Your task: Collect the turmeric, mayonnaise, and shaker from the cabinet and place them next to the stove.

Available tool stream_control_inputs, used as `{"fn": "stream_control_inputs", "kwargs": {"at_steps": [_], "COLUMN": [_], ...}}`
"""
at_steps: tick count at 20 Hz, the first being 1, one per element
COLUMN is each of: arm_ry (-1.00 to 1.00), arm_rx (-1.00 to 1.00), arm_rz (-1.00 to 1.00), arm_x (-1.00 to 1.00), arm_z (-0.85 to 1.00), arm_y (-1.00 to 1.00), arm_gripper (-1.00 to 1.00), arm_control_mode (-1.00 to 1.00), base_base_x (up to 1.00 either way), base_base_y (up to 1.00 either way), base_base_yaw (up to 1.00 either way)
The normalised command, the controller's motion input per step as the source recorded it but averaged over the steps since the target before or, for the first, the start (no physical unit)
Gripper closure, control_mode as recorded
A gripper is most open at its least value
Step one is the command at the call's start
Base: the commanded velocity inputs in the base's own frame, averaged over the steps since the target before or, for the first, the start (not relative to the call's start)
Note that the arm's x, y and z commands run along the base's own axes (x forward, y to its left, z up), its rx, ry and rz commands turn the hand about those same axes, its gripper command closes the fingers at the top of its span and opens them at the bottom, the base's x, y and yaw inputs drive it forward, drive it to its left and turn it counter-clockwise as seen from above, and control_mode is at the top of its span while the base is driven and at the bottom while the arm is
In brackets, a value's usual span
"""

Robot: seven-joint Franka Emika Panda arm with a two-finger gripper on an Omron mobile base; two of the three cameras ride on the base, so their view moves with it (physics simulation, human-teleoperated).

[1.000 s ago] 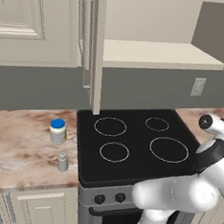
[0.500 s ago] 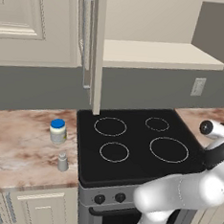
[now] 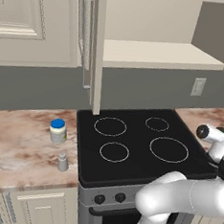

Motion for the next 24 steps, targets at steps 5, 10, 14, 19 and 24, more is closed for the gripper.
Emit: {"fn": "stream_control_inputs", "kwargs": {"at_steps": [5, 10, 14, 19, 24], "arm_ry": [0.0, 0.0, 0.0, 0.0, 0.0], "arm_rx": [0.0, 0.0, 0.0, 0.0, 0.0], "arm_rz": [0.0, 0.01, 0.0, 0.0, 0.0], "arm_x": [0.08, 0.0, 0.0, 0.0, 0.01], "arm_z": [-0.25, -0.14, -0.21, -0.26, -0.31], "arm_y": [0.0, -0.03, -0.01, 0.0, 0.0], "arm_gripper": [1.0, 1.0, 1.0, 1.0, -1.0], "arm_control_mode": [-1.0, -1.0, -1.0, -1.0, -1.0], "base_base_x": [0.0, 0.0, 0.0, 0.0, 0.0], "base_base_y": [0.0, 0.0, 0.0, 0.0, 0.0], "base_base_yaw": [0.0, 0.0, 0.0, 0.0, 0.0]}}
